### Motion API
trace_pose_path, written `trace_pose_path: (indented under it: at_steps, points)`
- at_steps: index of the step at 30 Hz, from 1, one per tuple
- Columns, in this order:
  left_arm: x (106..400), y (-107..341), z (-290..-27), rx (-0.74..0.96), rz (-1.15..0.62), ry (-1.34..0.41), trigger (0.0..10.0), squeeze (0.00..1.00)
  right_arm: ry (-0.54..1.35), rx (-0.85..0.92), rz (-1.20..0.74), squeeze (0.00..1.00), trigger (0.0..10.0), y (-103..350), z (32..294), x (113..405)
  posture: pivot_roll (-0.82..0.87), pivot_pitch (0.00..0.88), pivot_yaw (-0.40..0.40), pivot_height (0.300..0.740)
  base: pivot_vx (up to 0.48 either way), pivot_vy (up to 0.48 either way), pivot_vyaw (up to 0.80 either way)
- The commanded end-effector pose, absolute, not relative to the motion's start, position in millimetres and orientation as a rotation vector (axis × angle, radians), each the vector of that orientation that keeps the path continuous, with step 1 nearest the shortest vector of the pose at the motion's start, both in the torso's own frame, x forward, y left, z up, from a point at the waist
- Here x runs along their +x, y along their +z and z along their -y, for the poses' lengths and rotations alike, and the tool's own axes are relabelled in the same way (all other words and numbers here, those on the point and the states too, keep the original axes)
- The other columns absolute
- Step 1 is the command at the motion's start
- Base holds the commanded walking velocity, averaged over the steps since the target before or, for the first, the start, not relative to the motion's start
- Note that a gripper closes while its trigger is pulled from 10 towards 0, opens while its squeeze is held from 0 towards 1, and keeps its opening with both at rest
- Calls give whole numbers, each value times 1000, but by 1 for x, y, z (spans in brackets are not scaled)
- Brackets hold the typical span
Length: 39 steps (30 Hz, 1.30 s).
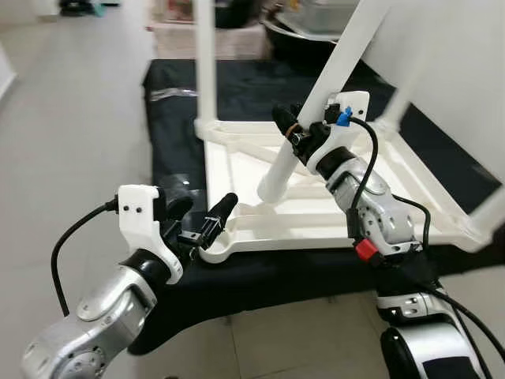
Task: Building children table
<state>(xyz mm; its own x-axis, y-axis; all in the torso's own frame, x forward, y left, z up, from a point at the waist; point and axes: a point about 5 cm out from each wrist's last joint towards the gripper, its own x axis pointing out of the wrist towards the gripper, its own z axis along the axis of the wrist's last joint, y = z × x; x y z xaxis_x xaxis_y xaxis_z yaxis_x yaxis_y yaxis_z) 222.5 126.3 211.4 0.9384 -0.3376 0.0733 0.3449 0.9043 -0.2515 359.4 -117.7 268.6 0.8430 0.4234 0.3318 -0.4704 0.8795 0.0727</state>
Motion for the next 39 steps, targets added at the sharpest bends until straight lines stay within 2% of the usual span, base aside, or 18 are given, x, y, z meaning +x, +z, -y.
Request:
trace_pose_path:
  at_steps: [1, 9, 18, 24, 33, 39]
  points:
    - [219, 209, -118, -238, 38, -338, 10000, 0, 452, 124, 355, 0, 10000, 273, 118, 356, 109, 70, -100, 740, 0, 0, 800]
    - [216, 201, -108, -197, 26, -284, 10000, 0, 446, 137, 336, 0, 10000, 273, 115, 356, 110, 70, -105, 740, 0, 0, 669]
    - [218, 190, -114, -134, -8, -212, 10000, 0, 471, 178, 316, 0, 10000, 266, 106, 349, 111, 81, -114, 740, 0, 0, 0]
    - [217, 187, -111, -116, -12, -201, 10000, 0, 491, 167, 338, 0, 10000, 266, 97, 340, 112, 84, -112, 740, 0, 0, 710]
    - [217, 187, -112, -94, -10, -183, 10000, 0, 471, 164, 343, 0, 10000, 270, 98, 341, 113, 88, -107, 740, 0, 0, 800]
    - [219, 183, -113, -42, -26, -162, 10000, 0, 429, 187, 331, 0, 10000, 271, 103, 343, 112, 91, -105, 740, 0, 0, 70]
